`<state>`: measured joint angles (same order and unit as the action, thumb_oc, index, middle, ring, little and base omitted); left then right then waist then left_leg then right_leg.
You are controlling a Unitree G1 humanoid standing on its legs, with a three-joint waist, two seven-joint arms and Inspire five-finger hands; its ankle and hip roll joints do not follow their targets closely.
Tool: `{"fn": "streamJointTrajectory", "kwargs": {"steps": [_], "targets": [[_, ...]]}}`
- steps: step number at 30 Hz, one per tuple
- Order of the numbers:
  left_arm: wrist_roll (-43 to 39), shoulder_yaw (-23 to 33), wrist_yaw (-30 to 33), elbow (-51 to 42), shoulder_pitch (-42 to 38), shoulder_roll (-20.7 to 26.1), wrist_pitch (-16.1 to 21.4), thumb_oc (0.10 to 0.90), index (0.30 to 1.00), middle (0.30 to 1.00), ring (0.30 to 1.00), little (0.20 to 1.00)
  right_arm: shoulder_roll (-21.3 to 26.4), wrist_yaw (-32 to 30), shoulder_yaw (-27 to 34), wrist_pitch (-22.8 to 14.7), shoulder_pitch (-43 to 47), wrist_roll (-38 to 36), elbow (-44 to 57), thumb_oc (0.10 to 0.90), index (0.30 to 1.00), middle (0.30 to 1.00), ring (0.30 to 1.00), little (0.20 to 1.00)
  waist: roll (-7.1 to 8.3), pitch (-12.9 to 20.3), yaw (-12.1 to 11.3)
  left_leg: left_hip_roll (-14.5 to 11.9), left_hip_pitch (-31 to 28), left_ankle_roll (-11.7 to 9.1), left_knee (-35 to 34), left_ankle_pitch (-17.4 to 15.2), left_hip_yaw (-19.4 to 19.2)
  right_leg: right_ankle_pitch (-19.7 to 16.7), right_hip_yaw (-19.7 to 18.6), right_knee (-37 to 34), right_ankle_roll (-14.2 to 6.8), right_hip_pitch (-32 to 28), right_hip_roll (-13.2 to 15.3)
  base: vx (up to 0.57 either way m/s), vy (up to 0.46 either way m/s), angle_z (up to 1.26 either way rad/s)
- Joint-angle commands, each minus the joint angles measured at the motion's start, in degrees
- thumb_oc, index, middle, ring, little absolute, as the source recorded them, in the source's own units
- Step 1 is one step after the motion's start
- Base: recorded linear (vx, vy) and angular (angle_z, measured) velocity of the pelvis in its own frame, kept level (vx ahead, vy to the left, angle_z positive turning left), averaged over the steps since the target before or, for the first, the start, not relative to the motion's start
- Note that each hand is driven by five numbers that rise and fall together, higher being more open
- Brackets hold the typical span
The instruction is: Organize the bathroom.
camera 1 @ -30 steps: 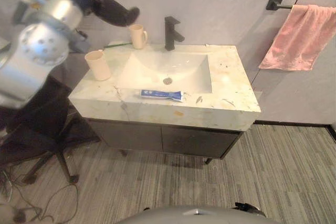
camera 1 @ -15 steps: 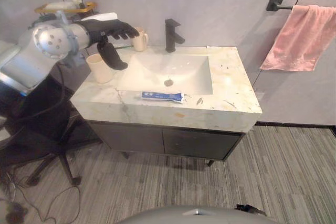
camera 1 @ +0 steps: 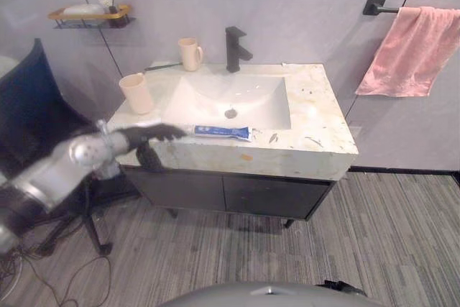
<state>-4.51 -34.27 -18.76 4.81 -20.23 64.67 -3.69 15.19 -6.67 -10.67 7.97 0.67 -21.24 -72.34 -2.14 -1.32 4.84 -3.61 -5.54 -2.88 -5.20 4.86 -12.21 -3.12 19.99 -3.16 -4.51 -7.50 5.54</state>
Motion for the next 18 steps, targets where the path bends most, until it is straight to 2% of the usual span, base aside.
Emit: {"fn": "streamJointTrajectory", "kwargs": {"steps": [1,5,12,15,18], "targets": [[5.45,6.89,10.64,2.44,-6.41,-2.06,5.37,0.800,0.900,0.900,0.900,0.900,3.25,-0.14,1.42,-1.01,4.14,-1.43,-2.13,0.800,0.900,0.900,0.900,0.900,-3.70,-0.84,-0.45,2.81,-3.61,2.72,0.20,-7.28,-2.38,8.09,-4.21,5.57,-5.58,2.58,-1.21,0.01,0.003,-0.05],[12.31,5.48,18.45,4.01,-3.47,-8.27,4.38,0.800,0.900,0.900,0.900,0.900,2.70,0.22,1.66,-1.20,4.00,-0.65,-2.63,0.800,0.900,0.900,0.900,0.900,-3.31,-0.72,0.31,2.82,-3.84,2.83,0.20,-7.58,-3.28,8.06,-4.63,5.50,-5.64,2.75,-1.11,0.01,-0.001,-0.08],[20.30,4.39,29.40,7.12,-1.73,-14.04,1.42,0.800,0.900,0.900,0.900,0.900,1.50,0.65,1.62,-1.67,3.26,1.14,-3.17,0.800,0.900,0.900,0.900,0.900,-2.89,-0.64,1.43,2.71,-4.03,2.84,0.47,-7.89,-4.57,8.26,-5.17,5.65,-5.58,3.01,-1.12,0.00,-0.001,-0.04],[22.15,4.03,30.50,8.91,-1.75,-15.56,1.46,0.800,0.900,0.900,0.900,0.900,1.07,0.48,1.40,-2.02,2.89,1.77,-3.27,0.800,0.900,0.900,0.900,0.900,-2.72,-0.60,1.75,2.60,-4.04,2.78,0.75,-7.92,-5.19,8.32,-5.15,5.77,-5.54,3.03,-1.03,0.00,0.000,0.00],[24.26,3.43,29.00,10.57,-1.82,-16.70,1.37,0.800,0.900,0.900,0.900,0.900,0.97,0.43,1.30,-2.25,2.74,2.54,-3.12,0.800,0.900,0.900,0.900,0.900,-2.61,-0.70,2.14,2.52,-4.05,2.73,0.95,-7.96,-5.55,8.51,-5.19,5.99,-5.46,3.07,-1.03,0.00,0.000,0.00]]}}
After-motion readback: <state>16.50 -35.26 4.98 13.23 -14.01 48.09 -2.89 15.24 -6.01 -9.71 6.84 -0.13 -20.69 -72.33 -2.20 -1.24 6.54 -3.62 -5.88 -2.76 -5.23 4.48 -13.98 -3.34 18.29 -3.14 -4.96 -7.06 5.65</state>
